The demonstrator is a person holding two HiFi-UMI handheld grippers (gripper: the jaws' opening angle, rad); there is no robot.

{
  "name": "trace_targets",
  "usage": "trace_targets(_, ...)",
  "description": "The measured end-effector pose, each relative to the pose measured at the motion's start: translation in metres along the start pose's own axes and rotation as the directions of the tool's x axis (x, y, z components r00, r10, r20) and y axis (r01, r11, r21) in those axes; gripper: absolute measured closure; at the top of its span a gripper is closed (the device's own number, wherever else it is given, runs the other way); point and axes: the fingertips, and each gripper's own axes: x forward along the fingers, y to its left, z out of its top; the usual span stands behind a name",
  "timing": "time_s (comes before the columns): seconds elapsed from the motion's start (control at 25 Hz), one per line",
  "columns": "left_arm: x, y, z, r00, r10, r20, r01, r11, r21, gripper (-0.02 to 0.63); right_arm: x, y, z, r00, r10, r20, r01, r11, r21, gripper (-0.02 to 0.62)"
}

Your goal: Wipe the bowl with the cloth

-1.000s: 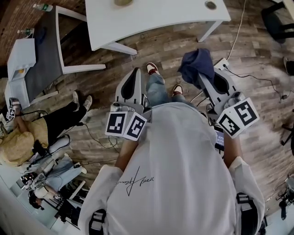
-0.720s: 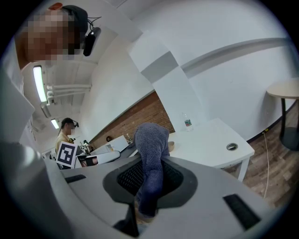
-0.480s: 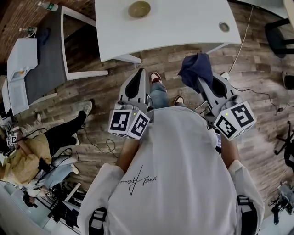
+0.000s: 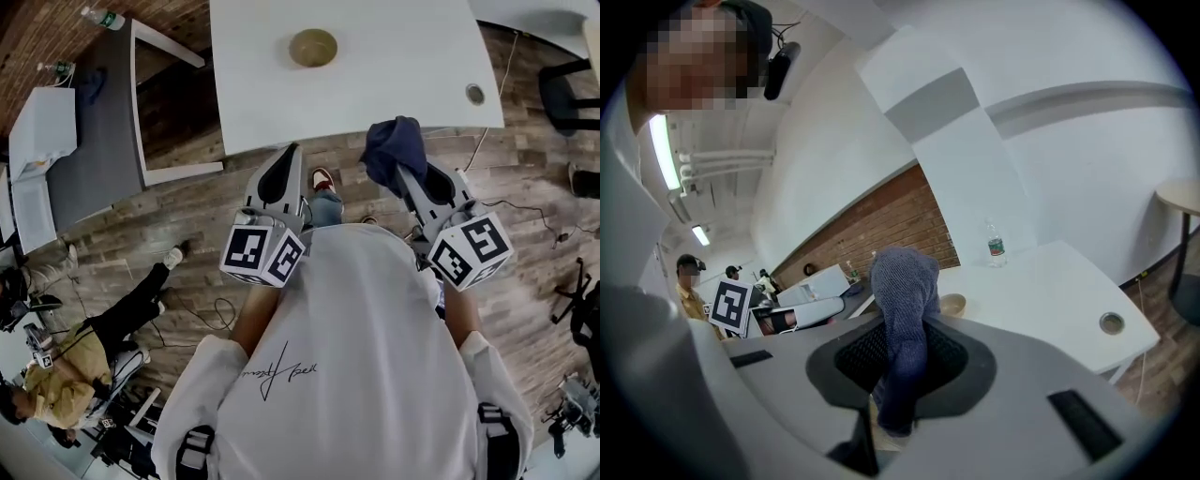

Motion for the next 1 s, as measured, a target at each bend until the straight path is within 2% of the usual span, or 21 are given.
trace_targets(0.28,0.009,0.038,0.021,0.999,-0.023,0.037,0.022,1.000,0.020,0.607,0.043,0.014,0.013,1.000,-0.017,0.009,0.018,1.000,-0.021,0.541)
trace_targets(0.52,0.011,0.051,0.027,0.998,-0.033,0.044,0.032,0.999,0.019,0.607,0.055,0.012,0.021,0.999,-0.038,0.015,0.038,0.999,-0.020,0.541)
trace_targets(0.68,0.008,0.055,0.019,0.999,-0.026,0.024,0.026,1.000,-0.011,0.607,0.053,0.005,0.017,0.998,-0.065,-0.004,0.065,0.998,-0.012,0.541)
trace_targets(0.8,0.014,0.065,0.022,1.000,-0.026,0.011,0.026,1.000,0.001,0.609,0.066,0.000,0.022,0.997,-0.075,0.005,0.075,0.997,-0.007,0.541)
trace_targets(1.0,0.030,0.074,0.012,0.999,-0.005,-0.033,0.004,1.000,-0.008,0.609,0.083,-0.012,0.016,0.997,-0.059,-0.041,0.059,0.998,0.006,0.541)
